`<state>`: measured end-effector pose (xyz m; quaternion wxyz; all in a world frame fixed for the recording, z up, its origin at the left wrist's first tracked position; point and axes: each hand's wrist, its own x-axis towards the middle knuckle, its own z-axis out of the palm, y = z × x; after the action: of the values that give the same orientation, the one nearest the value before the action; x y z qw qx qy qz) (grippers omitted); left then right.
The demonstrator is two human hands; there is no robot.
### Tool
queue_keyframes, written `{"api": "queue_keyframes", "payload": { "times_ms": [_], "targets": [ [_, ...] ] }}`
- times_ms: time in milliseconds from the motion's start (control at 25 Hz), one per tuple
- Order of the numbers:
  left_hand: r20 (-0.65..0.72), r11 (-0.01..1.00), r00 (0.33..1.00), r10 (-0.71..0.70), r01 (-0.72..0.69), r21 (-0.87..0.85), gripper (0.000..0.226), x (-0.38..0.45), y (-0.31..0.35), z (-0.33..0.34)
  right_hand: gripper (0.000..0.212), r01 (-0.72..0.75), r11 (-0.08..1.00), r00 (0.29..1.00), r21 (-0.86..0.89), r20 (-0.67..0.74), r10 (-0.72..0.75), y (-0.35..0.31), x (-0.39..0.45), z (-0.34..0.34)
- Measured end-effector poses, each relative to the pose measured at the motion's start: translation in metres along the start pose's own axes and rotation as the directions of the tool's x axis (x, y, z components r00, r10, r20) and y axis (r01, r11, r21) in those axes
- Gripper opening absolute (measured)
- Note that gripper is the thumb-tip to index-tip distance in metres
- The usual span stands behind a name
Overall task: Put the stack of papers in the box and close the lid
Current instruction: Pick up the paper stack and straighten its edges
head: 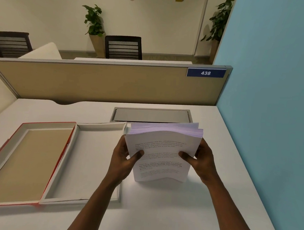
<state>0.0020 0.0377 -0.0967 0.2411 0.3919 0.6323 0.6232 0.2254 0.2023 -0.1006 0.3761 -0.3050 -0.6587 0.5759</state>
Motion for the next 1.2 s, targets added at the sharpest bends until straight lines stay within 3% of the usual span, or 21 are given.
{"api": "queue_keyframes", "payload": {
  "times_ms": [80, 240, 440, 600, 720, 960, 1200],
  "targets": [
    [0.019, 1.000, 1.000, 0.006, -0.006, 0.022, 0.052, 0.005, 0.003, -0.002, 0.069, 0.001, 0.999, 1.000, -0.048, 0.028, 0.000, -0.003, 0.004, -0.004],
    [0.027, 0.999, 0.999, -0.032, 0.031, 0.045, 0.055, 0.006, 0.004, -0.002, 0.053, 0.027, 1.000, 1.000, 0.006, -0.001, -0.027, -0.002, 0.007, -0.002],
    [0.033, 0.998, 0.997, -0.064, 0.064, 0.005, 0.052, 0.001, -0.004, 0.001, 0.051, 0.011, 0.999, 0.999, 0.034, 0.043, -0.012, 0.005, 0.004, 0.005],
    [-0.041, 0.994, 0.993, -0.113, 0.113, -0.014, 0.049, -0.013, -0.009, 0.025, 0.047, -0.016, 0.997, 0.998, 0.069, -0.064, 0.020, 0.011, -0.011, 0.023],
    [-0.098, 0.991, 0.987, -0.130, 0.126, -0.049, 0.043, -0.010, -0.008, 0.035, 0.042, -0.008, 1.000, 0.985, -0.027, -0.170, 0.004, 0.009, -0.013, 0.031],
    [-0.145, 0.990, 0.980, -0.139, 0.134, -0.040, 0.035, -0.015, -0.013, 0.028, 0.031, -0.020, 0.999, 0.989, -0.050, -0.148, 0.012, 0.008, -0.026, 0.030],
    [-0.173, 0.992, 0.977, -0.124, 0.122, -0.022, 0.057, -0.026, -0.010, 0.036, 0.047, 0.016, 0.998, 0.986, 0.053, -0.167, -0.007, 0.015, -0.038, 0.035]
  ]
}}
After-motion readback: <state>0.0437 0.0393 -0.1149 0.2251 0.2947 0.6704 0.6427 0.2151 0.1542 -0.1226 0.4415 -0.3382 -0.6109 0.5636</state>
